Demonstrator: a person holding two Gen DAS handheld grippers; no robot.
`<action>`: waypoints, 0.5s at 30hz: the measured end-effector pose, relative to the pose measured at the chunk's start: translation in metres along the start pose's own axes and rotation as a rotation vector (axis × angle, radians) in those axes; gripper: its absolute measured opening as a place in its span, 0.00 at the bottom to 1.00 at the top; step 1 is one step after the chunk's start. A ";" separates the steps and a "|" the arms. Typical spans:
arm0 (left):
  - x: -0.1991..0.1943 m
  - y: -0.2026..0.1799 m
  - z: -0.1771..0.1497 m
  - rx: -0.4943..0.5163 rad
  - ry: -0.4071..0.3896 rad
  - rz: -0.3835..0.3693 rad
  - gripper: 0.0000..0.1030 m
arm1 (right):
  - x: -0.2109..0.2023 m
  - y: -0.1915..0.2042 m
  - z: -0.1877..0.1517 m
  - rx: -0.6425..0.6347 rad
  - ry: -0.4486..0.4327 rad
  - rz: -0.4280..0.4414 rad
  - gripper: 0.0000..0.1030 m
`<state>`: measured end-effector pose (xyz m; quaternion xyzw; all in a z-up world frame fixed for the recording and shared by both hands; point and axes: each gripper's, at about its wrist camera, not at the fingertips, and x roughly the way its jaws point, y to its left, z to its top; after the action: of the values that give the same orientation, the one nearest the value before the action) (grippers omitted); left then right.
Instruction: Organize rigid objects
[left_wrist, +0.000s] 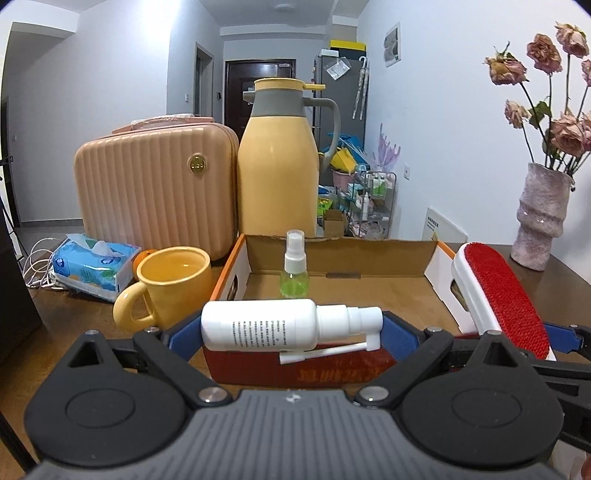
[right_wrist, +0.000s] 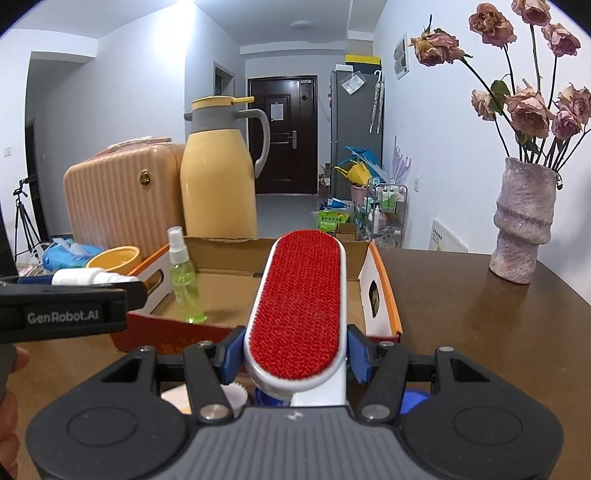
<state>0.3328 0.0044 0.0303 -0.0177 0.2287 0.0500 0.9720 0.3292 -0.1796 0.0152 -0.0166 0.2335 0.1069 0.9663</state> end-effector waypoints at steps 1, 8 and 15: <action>0.003 0.000 0.001 -0.001 -0.002 0.005 0.96 | 0.003 -0.001 0.002 0.002 -0.002 0.000 0.54; 0.022 0.001 0.010 -0.023 -0.018 0.034 0.96 | 0.027 -0.008 0.018 0.024 0.000 0.000 0.54; 0.040 0.000 0.018 -0.029 -0.028 0.050 0.96 | 0.053 -0.013 0.029 0.039 0.010 0.002 0.54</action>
<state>0.3767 0.0093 0.0283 -0.0253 0.2146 0.0780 0.9733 0.3909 -0.1796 0.0166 0.0018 0.2405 0.1034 0.9651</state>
